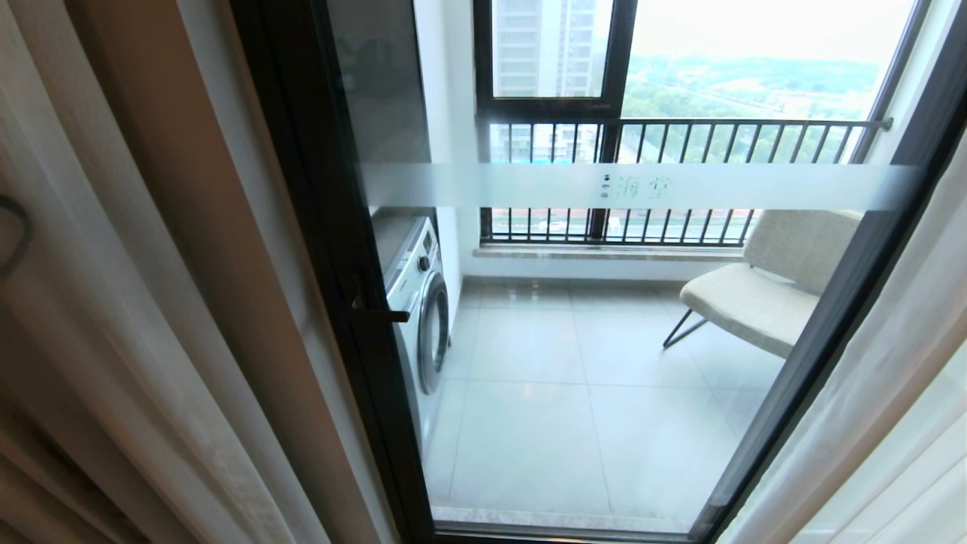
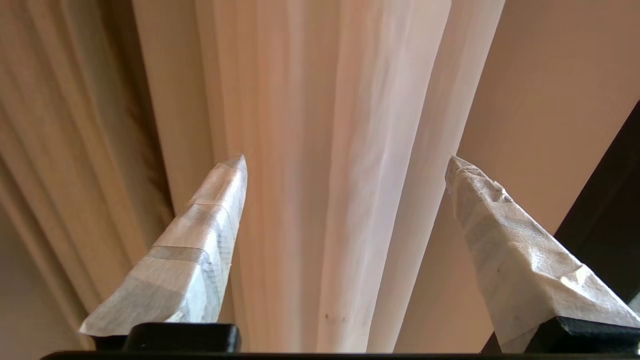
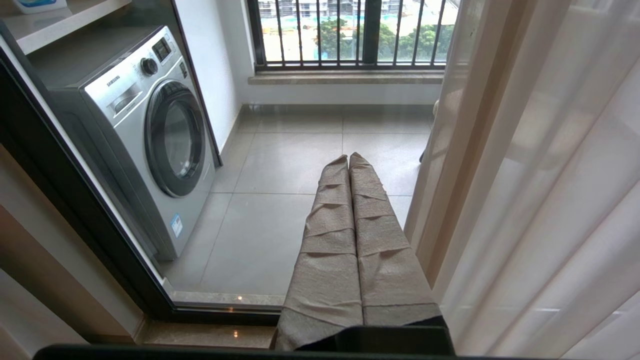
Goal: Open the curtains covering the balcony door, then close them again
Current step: Close the inner curtains on both sides
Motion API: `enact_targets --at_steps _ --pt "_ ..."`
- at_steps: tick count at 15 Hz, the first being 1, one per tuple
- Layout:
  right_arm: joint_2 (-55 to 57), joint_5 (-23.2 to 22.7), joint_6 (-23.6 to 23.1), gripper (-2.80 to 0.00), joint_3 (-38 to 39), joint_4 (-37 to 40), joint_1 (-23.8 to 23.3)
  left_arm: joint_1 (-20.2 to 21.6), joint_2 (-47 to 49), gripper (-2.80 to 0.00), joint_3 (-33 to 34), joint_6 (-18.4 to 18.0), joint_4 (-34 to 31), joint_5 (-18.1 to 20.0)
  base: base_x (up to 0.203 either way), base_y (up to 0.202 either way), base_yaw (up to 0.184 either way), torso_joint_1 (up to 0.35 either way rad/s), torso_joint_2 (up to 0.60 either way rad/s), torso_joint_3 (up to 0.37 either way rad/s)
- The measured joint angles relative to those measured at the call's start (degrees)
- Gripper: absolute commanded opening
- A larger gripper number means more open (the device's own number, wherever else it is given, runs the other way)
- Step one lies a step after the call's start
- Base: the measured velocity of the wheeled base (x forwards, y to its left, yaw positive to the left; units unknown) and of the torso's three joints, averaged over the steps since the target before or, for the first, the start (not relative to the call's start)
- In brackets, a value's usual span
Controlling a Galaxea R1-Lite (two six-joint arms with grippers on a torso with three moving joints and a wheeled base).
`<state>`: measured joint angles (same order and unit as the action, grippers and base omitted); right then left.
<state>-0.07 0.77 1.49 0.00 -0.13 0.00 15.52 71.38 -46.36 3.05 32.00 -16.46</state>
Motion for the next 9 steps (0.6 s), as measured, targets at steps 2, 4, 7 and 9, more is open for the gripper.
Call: enact_targets --at_steps 2,4,7,9 --pt "0.02 0.01 0.00 -2.80 0.00 -0.02 0.00 0.05 3.30 0.00 -0.57 0.00 3.63 0.34 0.000 0.000 0.000 0.000 0.00 0.000" --pt "0.00 0.02 -0.02 -2.80 0.00 -0.02 0.00 0.10 7.01 0.00 -2.04 0.00 6.29 1.20 0.000 0.000 0.000 0.000 0.00 0.000" --pt "0.02 0.00 0.00 -2.80 0.00 -0.02 0.00 0.77 12.64 0.00 -5.67 0.00 9.83 3.89 0.000 0.000 0.000 0.000 0.00 0.000" --pt "0.02 0.02 -0.02 -2.80 0.00 0.00 0.00 1.35 16.18 0.00 -8.51 0.00 11.29 5.07 0.000 0.000 0.000 0.000 0.00 0.000"
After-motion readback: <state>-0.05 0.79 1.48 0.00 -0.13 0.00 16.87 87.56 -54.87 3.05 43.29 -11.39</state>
